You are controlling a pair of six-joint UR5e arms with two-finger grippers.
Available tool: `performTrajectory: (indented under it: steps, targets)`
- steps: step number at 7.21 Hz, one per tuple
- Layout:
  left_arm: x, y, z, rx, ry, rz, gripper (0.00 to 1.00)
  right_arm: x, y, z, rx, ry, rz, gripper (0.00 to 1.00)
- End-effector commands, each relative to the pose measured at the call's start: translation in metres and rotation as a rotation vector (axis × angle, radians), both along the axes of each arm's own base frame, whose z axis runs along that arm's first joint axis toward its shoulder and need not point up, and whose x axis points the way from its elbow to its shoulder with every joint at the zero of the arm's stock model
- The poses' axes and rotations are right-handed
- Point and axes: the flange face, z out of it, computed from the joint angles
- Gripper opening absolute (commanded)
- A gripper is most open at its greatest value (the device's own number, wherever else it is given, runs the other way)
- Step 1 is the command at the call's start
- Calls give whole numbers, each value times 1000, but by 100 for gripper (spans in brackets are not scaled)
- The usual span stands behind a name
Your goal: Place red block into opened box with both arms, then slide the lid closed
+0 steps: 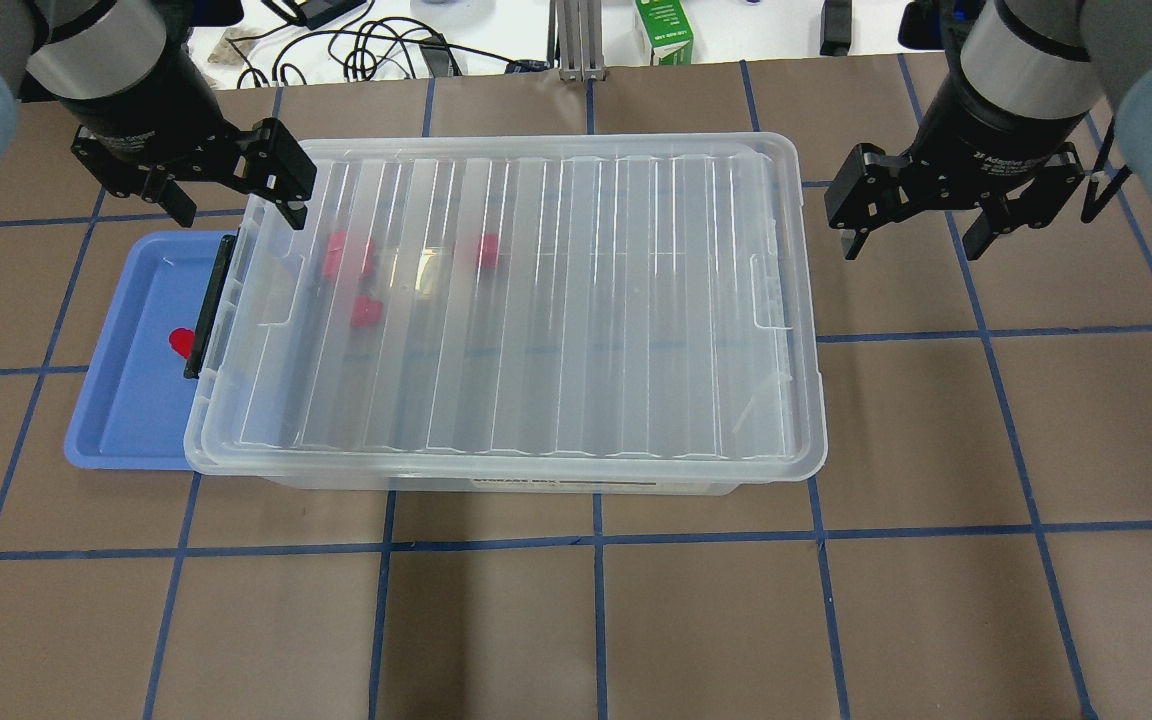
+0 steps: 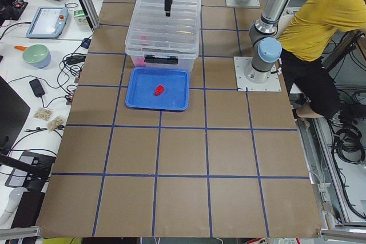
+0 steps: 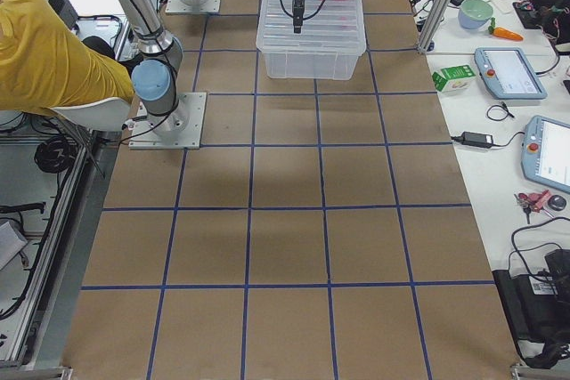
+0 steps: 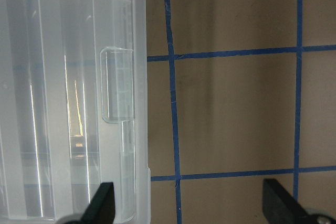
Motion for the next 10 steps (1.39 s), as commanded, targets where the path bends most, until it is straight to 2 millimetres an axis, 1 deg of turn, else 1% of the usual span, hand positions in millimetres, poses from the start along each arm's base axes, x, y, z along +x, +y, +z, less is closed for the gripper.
performTrajectory:
  steps: [1,4,5,7,8,9,10]
  targets:
    - [0,0,-1,1,0,3,100,0,0,-1,1,2,1,100]
    - [0,0,-1,1,0,3,100,1,-1,-1,1,-12,11,100]
    - [0,0,0,0,0,3,100,0,-2,-10,23,0,13,100]
    - [0,0,-1,1,0,3,100,-1,-3,-13,24,6,15,100]
    - [0,0,-1,1,0,3,100,-1,-6,-24,46,-1,15,100]
    - [0,0,-1,1,0,3,100,0,-20,-39,43,-1,8,100]
    - [0,0,-1,1,0,3,100,0,-43,-60,31,1,4,100]
